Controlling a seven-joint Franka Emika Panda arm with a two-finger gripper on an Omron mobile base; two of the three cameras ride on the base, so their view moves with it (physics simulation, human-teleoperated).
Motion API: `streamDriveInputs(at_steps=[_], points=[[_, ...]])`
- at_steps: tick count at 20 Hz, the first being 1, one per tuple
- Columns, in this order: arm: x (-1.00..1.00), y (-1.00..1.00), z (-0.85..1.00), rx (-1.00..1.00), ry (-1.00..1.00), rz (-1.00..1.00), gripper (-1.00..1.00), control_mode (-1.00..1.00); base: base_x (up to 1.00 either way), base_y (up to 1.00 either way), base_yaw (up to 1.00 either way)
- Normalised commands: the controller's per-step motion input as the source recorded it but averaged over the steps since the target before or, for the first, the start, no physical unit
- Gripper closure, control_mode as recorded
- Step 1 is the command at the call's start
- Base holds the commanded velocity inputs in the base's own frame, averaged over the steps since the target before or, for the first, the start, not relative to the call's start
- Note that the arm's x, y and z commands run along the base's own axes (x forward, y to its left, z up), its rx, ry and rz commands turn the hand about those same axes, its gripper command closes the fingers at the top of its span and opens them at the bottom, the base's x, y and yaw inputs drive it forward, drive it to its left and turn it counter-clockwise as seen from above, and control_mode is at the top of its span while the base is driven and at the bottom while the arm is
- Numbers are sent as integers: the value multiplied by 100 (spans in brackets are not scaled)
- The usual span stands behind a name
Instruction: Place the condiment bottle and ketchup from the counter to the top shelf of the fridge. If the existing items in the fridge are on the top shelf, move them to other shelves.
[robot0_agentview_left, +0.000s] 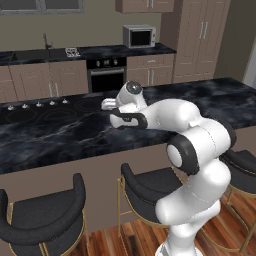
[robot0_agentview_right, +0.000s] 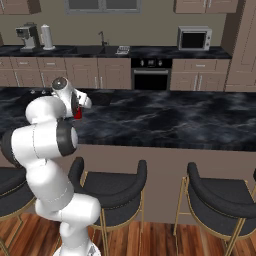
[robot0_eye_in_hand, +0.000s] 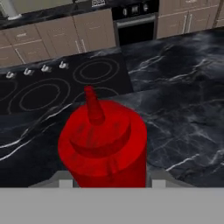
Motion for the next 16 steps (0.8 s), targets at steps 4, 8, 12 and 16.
streamDriveInputs(at_steps=[4, 8, 12, 16], points=[[-100, -8, 91, 6, -38, 0, 100, -100, 0, 0, 0], [-100, -28, 96, 4, -32, 0, 100, -100, 0, 0, 0], [-100, -47, 99, 1, -12, 0, 100, -100, 0, 0, 0], [-100, -58, 91, 0, -1, 0, 100, -100, 0, 0, 0]])
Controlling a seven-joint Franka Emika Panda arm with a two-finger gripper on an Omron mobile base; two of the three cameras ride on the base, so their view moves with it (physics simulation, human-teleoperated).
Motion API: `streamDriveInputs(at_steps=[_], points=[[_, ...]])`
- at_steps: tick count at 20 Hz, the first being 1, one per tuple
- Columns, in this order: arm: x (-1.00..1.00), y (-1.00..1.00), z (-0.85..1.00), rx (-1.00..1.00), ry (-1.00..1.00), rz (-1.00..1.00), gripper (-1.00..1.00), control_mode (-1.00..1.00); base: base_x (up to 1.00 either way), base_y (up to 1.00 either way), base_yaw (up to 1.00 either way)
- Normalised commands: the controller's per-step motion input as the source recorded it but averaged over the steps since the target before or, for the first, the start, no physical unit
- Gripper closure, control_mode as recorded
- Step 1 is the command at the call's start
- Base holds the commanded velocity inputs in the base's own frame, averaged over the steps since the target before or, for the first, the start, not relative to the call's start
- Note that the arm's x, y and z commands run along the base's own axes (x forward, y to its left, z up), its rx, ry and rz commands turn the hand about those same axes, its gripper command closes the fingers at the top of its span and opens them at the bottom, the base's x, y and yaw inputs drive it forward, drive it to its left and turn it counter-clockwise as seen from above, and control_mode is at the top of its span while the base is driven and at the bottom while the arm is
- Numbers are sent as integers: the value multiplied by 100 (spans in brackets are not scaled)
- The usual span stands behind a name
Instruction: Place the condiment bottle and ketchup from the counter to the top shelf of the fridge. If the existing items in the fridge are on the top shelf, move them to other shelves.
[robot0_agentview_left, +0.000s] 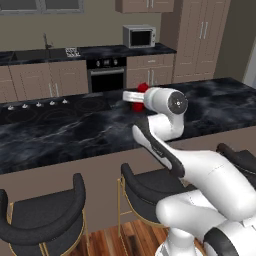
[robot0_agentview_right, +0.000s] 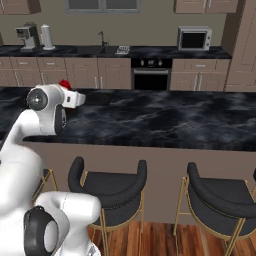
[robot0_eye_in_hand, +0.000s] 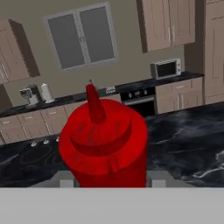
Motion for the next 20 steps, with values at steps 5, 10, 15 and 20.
streamDriveInputs(at_steps=[5, 10, 15, 20], points=[[-100, -58, 63, 0, 0, 0, 100, -100, 0, 0, 0], [-100, -46, 29, -3, 3, 0, 100, -100, 0, 0, 0], [-100, -28, 0, -13, 13, 0, 100, -100, 0, 0, 0], [-88, -13, -7, -17, 17, 0, 100, -100, 0, 0, 0]])
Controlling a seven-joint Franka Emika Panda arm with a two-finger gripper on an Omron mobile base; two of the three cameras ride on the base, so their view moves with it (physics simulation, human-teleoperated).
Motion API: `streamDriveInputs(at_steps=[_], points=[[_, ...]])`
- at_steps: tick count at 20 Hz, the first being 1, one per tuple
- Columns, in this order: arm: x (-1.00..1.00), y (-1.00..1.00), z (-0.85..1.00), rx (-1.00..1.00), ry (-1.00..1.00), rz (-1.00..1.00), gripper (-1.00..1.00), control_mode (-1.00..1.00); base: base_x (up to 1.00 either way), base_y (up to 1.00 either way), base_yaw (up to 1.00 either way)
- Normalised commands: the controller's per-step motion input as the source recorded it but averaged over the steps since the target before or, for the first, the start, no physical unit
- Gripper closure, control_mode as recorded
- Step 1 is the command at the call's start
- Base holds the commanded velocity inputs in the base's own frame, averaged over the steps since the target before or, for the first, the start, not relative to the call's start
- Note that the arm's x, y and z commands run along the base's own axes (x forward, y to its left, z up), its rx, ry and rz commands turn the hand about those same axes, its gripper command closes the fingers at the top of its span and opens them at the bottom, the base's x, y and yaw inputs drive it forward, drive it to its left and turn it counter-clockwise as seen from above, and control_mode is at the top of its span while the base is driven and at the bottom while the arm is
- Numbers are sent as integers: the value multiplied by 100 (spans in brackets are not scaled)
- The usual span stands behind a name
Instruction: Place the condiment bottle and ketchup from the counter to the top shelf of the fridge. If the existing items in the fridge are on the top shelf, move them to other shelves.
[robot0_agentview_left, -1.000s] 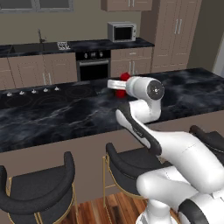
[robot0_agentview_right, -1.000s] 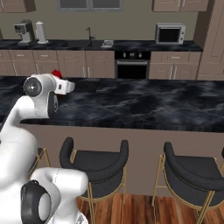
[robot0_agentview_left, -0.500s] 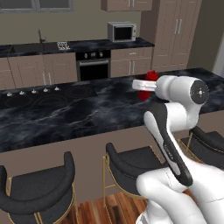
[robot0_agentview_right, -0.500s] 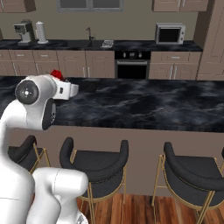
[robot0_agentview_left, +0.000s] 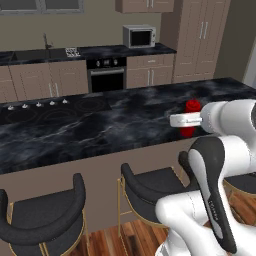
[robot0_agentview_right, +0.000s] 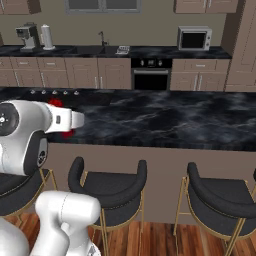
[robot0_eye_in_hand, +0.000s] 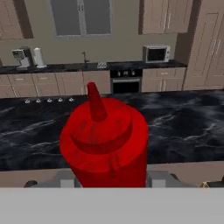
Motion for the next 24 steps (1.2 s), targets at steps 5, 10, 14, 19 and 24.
streamDriveInputs(at_steps=[5, 10, 14, 19, 24], points=[[-30, -4, 0, -6, 3, -5, 100, -100, 0, 0, 0], [0, 0, 0, 0, 0, 0, 100, -100, 0, 0, 0], [-32, -16, -1, 0, 0, -2, 100, -100, 0, 0, 0], [-9, -12, 0, 0, 0, -5, 100, 100, -9, -60, -52], [0, 0, 0, 0, 0, 0, 100, 100, 0, -50, -81]])
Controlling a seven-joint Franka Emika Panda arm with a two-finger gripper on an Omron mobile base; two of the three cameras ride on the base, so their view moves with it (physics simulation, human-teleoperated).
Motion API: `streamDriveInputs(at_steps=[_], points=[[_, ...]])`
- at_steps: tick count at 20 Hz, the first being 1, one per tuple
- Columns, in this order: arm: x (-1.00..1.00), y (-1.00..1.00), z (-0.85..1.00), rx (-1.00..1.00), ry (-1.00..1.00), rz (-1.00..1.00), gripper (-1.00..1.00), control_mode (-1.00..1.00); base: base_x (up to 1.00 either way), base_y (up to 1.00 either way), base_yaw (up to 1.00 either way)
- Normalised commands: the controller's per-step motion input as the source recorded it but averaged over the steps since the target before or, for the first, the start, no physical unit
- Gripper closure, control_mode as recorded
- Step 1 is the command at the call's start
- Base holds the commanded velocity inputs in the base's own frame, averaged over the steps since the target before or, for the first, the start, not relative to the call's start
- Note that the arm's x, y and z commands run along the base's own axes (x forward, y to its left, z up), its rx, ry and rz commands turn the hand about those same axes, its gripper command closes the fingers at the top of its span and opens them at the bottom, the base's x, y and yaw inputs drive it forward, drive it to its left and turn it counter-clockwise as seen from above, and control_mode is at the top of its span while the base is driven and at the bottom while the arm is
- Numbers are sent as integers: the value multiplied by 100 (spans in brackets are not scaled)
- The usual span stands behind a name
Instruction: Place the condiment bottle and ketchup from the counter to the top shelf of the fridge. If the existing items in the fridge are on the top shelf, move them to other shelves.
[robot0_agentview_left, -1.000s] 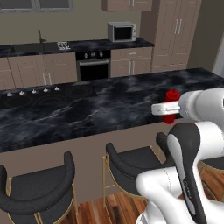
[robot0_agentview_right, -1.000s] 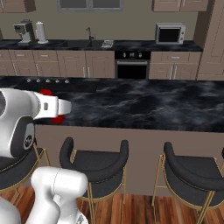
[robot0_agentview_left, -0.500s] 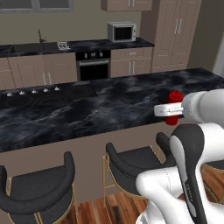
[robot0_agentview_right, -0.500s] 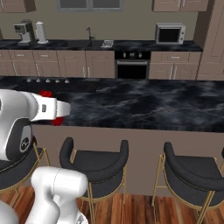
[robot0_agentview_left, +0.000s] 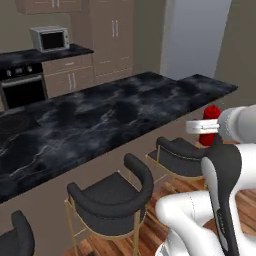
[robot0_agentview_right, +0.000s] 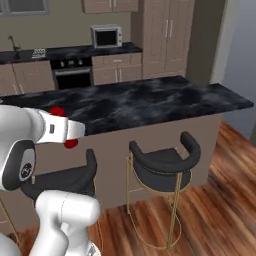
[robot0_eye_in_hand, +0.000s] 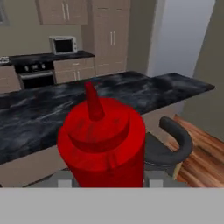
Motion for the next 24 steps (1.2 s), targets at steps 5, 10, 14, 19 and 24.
streamDriveInputs(at_steps=[5, 10, 14, 19, 24], points=[[0, 0, 0, 0, 0, 0, 100, 100, 0, -46, -81], [0, 0, 0, 0, 0, 0, 100, 100, 0, -54, -79], [0, 0, 0, 0, 0, 0, 100, 100, 0, -64, -75], [0, 0, 0, 0, 0, 0, 100, 100, 1, -80, -70], [0, 0, 0, 0, 0, 0, 100, 100, 33, -89, -55]])
